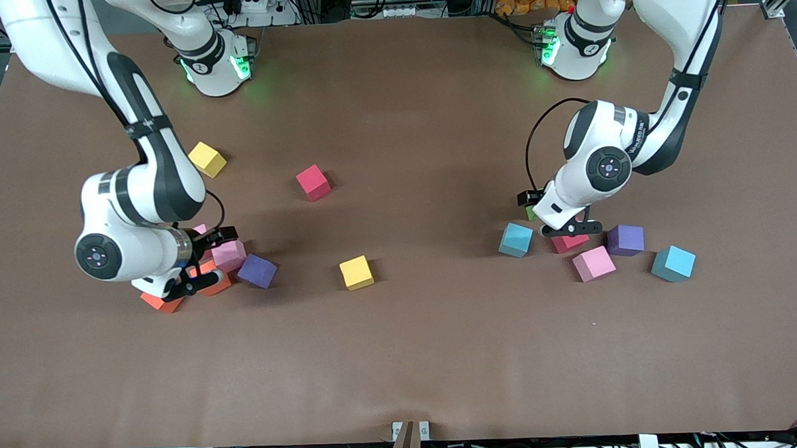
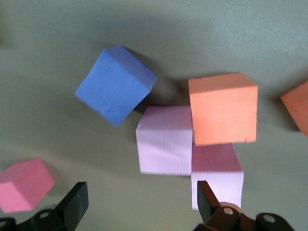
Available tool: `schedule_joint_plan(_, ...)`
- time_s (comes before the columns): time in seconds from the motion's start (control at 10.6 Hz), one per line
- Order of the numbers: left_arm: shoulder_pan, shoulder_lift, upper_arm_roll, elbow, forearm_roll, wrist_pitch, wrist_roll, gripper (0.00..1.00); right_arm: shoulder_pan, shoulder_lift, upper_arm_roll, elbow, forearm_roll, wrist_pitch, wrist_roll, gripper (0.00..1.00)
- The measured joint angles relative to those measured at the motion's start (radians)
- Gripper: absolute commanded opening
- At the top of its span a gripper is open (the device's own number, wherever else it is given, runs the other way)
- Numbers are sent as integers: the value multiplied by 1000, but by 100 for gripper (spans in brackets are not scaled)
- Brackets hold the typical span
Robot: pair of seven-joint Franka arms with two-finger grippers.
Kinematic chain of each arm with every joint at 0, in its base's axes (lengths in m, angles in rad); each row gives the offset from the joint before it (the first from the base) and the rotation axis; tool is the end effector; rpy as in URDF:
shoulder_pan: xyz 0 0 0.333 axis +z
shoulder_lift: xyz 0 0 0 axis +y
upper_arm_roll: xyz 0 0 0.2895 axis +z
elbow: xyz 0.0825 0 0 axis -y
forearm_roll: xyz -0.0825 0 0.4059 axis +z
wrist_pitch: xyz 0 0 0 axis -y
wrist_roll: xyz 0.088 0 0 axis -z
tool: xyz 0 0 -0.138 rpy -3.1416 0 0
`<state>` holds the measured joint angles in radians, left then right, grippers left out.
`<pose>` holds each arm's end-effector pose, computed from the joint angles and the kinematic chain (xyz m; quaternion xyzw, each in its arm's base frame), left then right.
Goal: Form number 2 with 11 blocks
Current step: 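Reach the right gripper to a pink cube while the left gripper reaches green, then grasp the pink cube with the right gripper while the left gripper lifts green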
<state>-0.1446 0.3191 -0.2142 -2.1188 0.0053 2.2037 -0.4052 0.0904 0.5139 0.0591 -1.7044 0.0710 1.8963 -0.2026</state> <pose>0.5129 -0.1971 0.1753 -0.9928 -0.0227 0.1169 0.0127 0.6199 0.0996 0.2077 -0.9738 -0.1549 0.1586 0.0505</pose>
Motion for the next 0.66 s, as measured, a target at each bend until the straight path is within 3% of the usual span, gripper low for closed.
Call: schedule_joint_plan(0.66, 0, 51, 0, -10, 0, 38, -64, 100, -1, 30, -4, -90, 0, 129, -1, 100)
